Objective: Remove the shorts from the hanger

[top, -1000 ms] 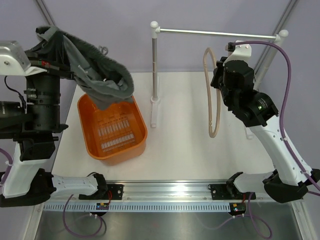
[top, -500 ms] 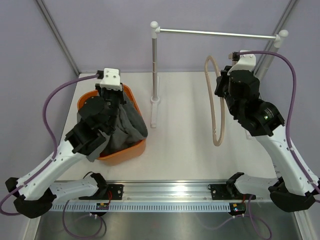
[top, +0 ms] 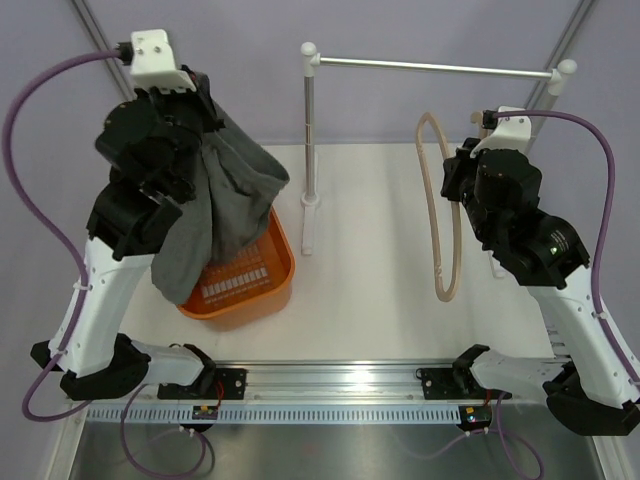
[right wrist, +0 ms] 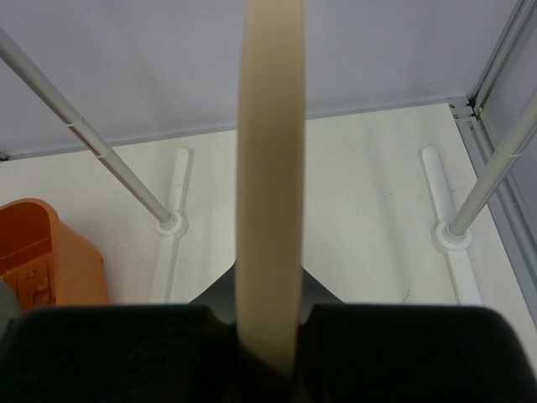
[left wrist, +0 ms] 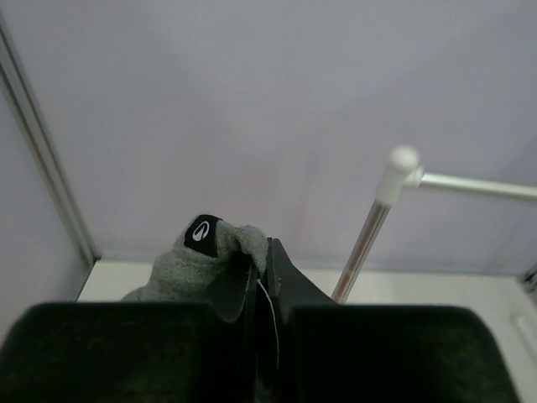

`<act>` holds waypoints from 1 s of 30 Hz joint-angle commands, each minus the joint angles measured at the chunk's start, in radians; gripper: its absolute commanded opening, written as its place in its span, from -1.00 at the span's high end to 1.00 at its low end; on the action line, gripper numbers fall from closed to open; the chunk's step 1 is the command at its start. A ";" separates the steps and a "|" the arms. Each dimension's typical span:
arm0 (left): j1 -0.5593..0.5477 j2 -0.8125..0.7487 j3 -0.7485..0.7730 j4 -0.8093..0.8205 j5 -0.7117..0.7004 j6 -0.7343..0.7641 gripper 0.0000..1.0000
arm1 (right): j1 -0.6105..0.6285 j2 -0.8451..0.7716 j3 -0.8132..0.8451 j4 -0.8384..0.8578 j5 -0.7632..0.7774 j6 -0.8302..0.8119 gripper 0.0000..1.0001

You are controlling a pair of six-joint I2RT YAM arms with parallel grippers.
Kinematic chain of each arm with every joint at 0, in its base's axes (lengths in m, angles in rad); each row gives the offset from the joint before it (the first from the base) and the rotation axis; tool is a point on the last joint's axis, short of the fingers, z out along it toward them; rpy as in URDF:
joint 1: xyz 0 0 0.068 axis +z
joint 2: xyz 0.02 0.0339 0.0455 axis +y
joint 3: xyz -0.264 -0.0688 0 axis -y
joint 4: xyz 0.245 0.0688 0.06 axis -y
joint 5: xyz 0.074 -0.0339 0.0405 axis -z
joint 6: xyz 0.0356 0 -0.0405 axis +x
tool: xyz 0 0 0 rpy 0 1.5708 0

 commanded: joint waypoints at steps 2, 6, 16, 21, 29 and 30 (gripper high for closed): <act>0.003 0.003 0.163 0.037 0.106 0.047 1.00 | -0.005 -0.015 -0.004 0.019 -0.012 0.014 1.00; 0.003 0.035 0.244 0.003 0.076 0.063 1.00 | -0.005 -0.006 -0.007 0.014 -0.018 0.013 1.00; 0.015 -0.135 -0.190 0.163 -0.043 0.057 1.00 | -0.005 0.015 -0.039 0.040 -0.054 0.021 1.00; 0.089 -0.164 -0.276 0.157 -0.082 0.004 1.00 | -0.006 0.018 -0.057 0.046 -0.057 0.019 1.00; 0.251 -0.134 -0.262 -0.040 -0.127 -0.197 1.00 | -0.005 0.003 -0.107 0.065 -0.066 0.019 1.00; 0.268 -0.141 -0.273 -0.047 -0.119 -0.235 1.00 | -0.005 0.003 -0.108 0.065 -0.065 0.019 1.00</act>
